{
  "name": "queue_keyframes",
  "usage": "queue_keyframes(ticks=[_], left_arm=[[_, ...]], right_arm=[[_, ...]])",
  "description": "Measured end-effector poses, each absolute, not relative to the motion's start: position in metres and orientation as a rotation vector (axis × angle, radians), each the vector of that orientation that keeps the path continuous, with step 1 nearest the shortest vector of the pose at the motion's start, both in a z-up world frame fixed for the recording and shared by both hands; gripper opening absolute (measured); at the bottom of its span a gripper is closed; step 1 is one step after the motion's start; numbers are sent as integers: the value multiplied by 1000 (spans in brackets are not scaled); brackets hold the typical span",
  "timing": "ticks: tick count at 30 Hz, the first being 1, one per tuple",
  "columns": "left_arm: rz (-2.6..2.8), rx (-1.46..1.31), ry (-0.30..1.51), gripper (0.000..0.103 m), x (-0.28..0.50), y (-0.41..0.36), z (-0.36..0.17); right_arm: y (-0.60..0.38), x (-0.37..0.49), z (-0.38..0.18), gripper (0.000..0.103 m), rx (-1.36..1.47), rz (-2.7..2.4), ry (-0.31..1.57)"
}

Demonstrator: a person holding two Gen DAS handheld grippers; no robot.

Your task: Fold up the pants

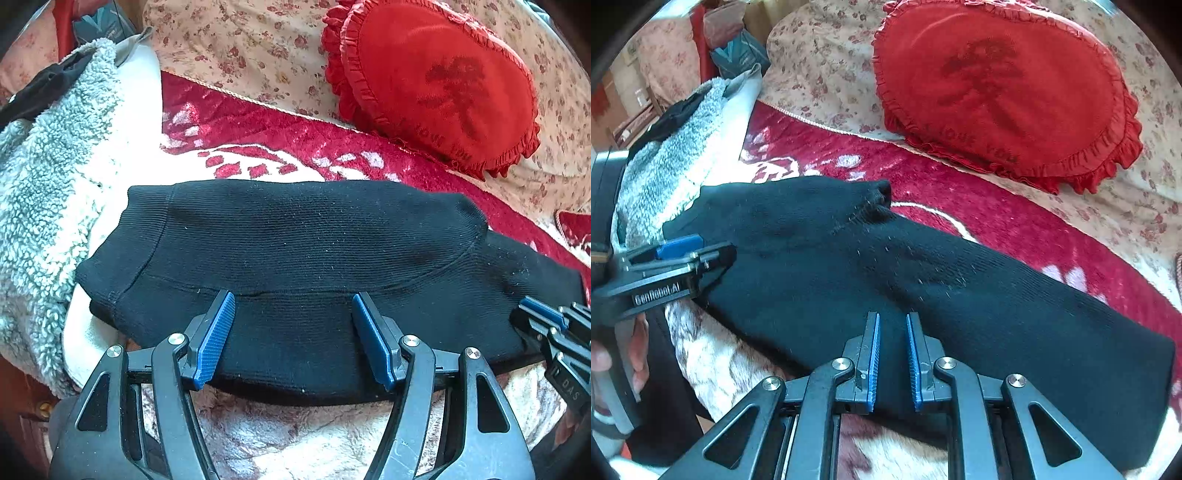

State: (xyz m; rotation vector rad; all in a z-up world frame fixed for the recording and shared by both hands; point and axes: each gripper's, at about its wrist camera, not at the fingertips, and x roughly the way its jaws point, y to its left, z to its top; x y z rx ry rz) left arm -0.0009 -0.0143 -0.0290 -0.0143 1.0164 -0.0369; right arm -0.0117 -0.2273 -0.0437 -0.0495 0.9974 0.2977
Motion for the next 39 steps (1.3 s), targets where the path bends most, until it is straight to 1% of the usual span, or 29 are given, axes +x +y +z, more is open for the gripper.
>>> queue_keyframes(ticks=[8,13,17,21,28,33,39], left_arm=[[-63,-11,994,66,-13,-26,-18],[-71,5,1025,66,-18,-36,-30],[-61,36,1014,66,-23,-41,-31],[-77,21,1011,66,-26,-42,-24],[-108,35,995,66,-30,-55,-16],[-147,49,1014,66,-28,-71,-19],[-169,87,1017,66,-25,-90,-24]], right_arm=[[-239,-31,-42,16,-30,276,993],[-242,-39,-53,18,-53,239,1011],[-247,-47,-52,19,-36,246,1009],[-255,-49,-47,22,0,239,1004],[-274,-54,-36,23,26,191,970],[-289,-53,-38,26,55,163,972],[-295,-50,-41,26,51,144,978]])
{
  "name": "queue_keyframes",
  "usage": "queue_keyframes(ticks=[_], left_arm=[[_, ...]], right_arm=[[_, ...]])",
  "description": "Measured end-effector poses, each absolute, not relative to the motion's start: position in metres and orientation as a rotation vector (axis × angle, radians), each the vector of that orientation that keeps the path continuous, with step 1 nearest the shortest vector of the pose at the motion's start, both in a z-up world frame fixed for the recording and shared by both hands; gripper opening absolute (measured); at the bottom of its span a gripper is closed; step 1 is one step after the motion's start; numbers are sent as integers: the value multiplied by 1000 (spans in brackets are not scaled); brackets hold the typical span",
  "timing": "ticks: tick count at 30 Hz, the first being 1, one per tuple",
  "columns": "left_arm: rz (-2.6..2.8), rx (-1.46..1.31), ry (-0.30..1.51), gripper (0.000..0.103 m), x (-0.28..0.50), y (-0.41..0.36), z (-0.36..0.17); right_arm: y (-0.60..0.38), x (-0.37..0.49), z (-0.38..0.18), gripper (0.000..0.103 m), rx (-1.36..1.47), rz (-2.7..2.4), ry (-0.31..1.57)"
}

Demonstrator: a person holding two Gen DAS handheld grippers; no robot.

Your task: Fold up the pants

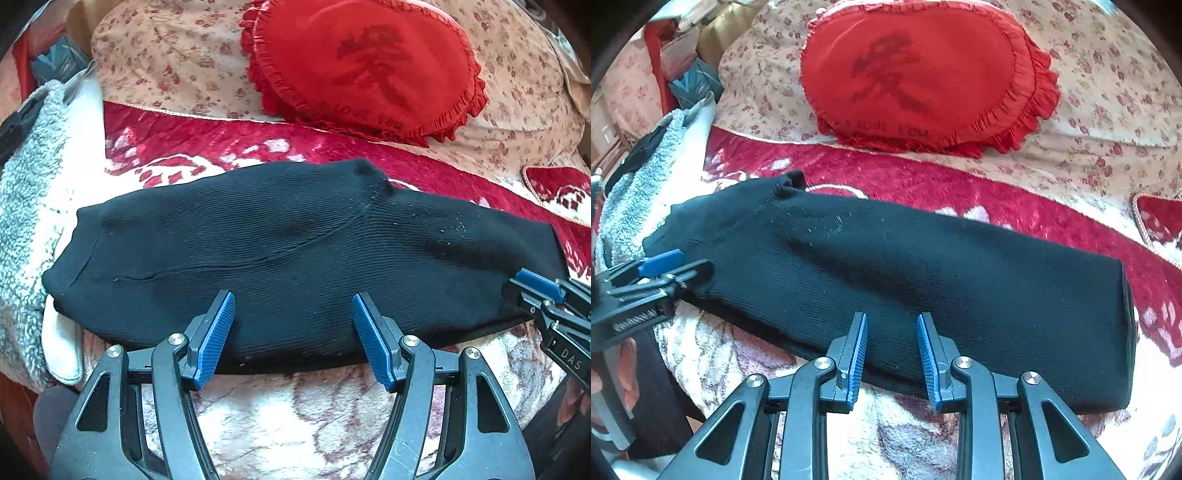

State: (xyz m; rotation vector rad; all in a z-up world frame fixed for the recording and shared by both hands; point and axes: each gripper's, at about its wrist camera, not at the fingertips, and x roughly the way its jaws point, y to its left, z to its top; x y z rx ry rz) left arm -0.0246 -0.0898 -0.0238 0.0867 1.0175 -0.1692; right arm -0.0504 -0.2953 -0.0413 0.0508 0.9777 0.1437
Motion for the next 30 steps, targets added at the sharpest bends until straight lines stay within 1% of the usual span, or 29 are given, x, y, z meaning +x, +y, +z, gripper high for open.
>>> queue_keyframes(ticks=[7,14,19,23,30], left_arm=[[-198,87,1024,66,-17,-107,-26],[-204,123,1038,66,-14,-119,-37],[-199,119,1039,66,-10,-120,-38],[-196,117,1039,66,-11,-121,-37],[-206,102,1030,66,-17,-121,-30]], right_arm=[[-279,-29,-25,27,47,178,913],[-259,6,-48,27,-31,151,951],[-275,17,-52,26,63,163,947],[-277,14,-45,27,50,153,948],[-292,-17,-33,27,31,127,938]])
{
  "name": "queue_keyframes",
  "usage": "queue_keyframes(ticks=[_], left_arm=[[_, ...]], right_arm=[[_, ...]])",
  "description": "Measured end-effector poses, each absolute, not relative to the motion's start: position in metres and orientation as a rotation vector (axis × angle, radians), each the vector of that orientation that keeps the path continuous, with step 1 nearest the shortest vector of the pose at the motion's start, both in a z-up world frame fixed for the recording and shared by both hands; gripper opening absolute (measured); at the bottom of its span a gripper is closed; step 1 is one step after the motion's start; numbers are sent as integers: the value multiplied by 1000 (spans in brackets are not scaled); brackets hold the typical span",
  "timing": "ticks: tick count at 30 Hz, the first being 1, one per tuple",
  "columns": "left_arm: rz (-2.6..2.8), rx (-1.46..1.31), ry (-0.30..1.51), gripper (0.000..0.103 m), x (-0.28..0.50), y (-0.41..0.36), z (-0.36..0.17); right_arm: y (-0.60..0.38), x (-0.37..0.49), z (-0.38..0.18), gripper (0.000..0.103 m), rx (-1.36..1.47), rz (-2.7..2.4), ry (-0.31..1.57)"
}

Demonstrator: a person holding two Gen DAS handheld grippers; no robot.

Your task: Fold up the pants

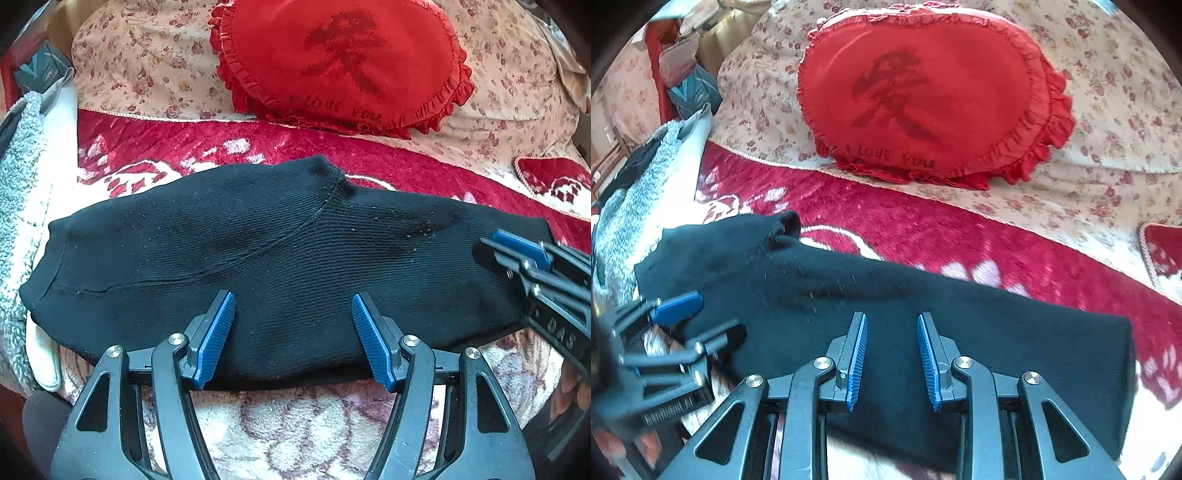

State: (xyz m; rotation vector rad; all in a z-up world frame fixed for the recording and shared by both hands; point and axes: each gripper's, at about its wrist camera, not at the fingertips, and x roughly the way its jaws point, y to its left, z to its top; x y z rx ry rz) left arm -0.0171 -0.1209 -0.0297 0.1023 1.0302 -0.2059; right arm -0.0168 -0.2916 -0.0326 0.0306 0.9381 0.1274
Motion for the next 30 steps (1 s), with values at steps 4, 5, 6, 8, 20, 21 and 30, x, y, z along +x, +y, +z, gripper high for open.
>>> queue_keyframes(ticks=[4,5,6,8,20,21,30], left_arm=[[-209,103,1021,66,-22,-124,-26],[-211,103,1021,66,-23,-125,-25],[-213,103,1021,66,-24,-126,-25],[-217,108,1019,66,-27,-128,-24],[-297,118,1039,66,-34,-151,-22],[-304,120,1040,66,-34,-155,-22],[-371,165,1047,66,-29,-191,-22]], right_arm=[[-298,-36,-35,27,18,112,949],[-301,-40,-37,27,18,106,955],[-303,-42,-38,27,18,105,957],[-308,-48,-42,27,28,99,961],[-351,-74,-42,27,71,28,975],[-354,-76,-42,27,73,14,978],[-420,-100,-32,31,162,-158,961]])
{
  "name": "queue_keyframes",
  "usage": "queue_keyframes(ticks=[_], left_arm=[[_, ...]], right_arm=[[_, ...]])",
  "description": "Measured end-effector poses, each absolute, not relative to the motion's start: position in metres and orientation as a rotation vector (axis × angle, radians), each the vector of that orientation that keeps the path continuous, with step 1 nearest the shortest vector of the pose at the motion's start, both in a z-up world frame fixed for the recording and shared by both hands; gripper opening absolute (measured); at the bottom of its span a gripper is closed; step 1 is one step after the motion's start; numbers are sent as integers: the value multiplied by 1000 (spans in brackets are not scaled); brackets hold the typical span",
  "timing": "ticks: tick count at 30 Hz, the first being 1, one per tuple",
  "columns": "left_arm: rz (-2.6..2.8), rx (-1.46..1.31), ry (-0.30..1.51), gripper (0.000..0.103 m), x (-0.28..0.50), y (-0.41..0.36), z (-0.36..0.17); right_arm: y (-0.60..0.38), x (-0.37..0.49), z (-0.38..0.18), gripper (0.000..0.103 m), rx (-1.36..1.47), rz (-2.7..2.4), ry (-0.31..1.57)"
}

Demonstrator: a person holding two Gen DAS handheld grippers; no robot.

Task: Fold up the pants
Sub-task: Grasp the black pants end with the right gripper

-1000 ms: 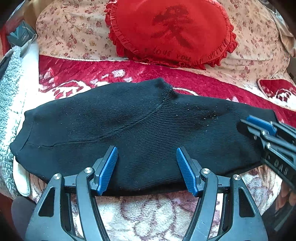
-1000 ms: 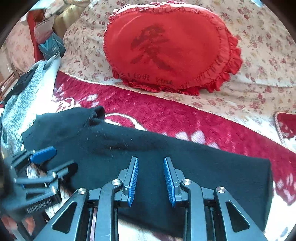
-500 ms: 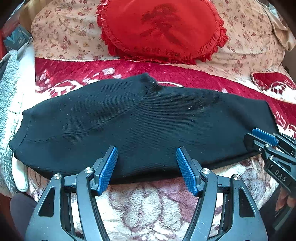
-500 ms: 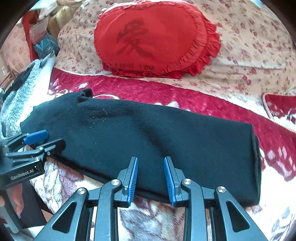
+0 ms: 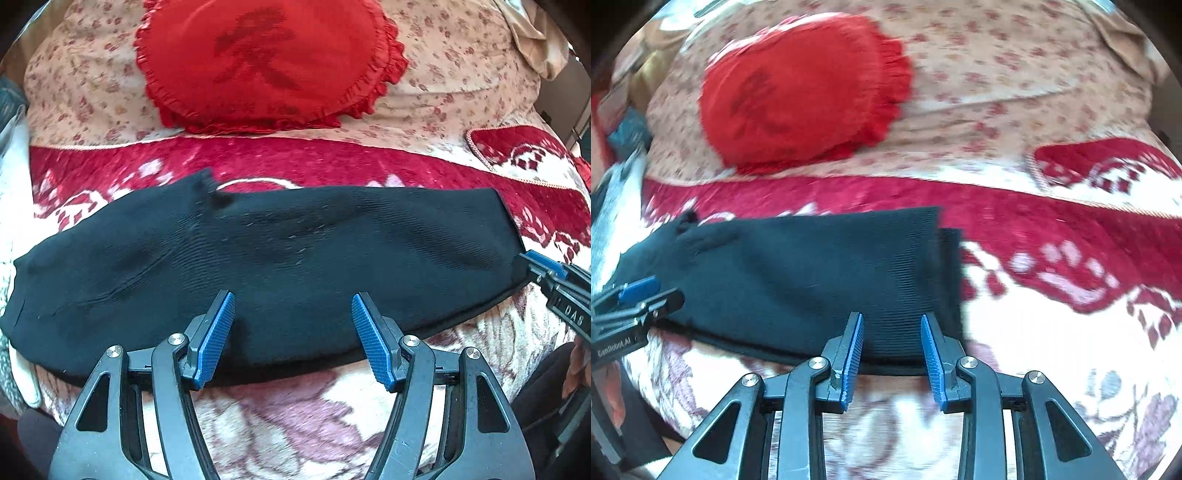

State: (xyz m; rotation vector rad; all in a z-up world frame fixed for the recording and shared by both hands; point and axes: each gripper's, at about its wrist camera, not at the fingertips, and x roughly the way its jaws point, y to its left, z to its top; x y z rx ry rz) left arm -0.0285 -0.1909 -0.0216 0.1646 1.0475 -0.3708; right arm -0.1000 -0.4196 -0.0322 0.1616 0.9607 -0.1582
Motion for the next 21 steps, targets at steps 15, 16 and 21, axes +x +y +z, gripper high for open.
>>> queue_keyframes(ticks=[15,16,21], left_arm=[[-423,212,1057,66,-18,-238,-22],[-424,212,1058,66,-18,-239,-23],[-420,207,1061,66,-16,-240,-23]], right_arm=[[-437,-90,-34,16,164,-136,930],[-437,-91,-32,16,153,-149,926],[-437,-92,-21,21,154,-141,877]])
